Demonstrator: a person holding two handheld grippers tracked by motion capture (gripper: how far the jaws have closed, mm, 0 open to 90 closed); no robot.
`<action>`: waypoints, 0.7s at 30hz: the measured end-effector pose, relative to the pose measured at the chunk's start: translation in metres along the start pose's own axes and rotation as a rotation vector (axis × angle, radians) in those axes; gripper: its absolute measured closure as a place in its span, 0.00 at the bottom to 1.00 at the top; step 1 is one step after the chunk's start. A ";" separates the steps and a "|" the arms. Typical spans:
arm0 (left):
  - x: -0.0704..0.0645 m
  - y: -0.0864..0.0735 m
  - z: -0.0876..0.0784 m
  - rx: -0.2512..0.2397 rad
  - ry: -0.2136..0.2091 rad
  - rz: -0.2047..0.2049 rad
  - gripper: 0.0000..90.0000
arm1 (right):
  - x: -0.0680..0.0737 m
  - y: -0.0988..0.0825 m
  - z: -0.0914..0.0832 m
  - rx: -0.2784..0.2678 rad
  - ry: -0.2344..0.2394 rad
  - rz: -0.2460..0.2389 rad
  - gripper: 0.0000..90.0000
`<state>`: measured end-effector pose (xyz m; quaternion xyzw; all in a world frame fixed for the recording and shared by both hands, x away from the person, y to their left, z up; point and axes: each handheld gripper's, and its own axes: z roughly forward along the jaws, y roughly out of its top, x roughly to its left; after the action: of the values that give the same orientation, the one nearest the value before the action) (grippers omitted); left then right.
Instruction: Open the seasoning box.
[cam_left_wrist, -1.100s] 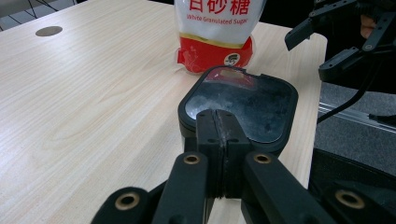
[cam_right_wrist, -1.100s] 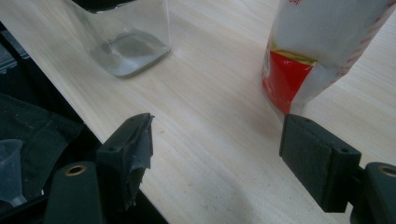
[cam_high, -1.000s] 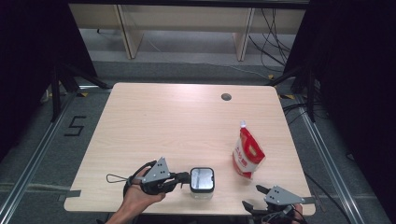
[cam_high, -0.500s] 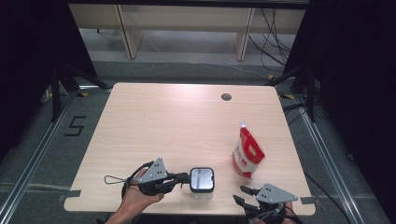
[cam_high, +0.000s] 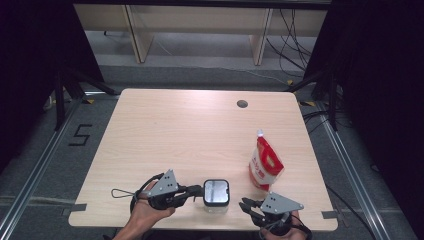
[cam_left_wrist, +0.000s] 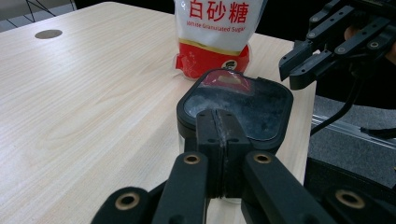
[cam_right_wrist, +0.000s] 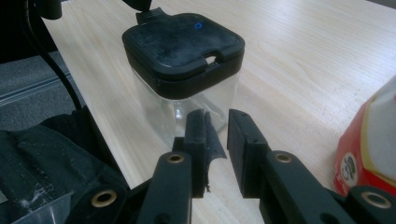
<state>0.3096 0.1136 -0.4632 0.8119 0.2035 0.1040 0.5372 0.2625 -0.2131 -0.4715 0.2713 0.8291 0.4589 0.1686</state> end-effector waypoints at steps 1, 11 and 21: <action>0.000 0.000 0.000 0.000 0.001 0.000 0.98 | 0.000 0.001 0.001 0.000 -0.001 -0.005 0.89; -0.001 -0.001 0.000 -0.013 0.004 -0.001 0.99 | 0.003 0.006 0.010 -0.012 0.014 -0.014 0.92; 0.000 -0.002 0.000 -0.019 -0.003 -0.007 0.99 | 0.005 0.010 0.014 -0.016 0.019 -0.025 0.97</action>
<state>0.3092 0.1139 -0.4653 0.8061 0.2044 0.1031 0.5457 0.2689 -0.1961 -0.4703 0.2554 0.8303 0.4658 0.1685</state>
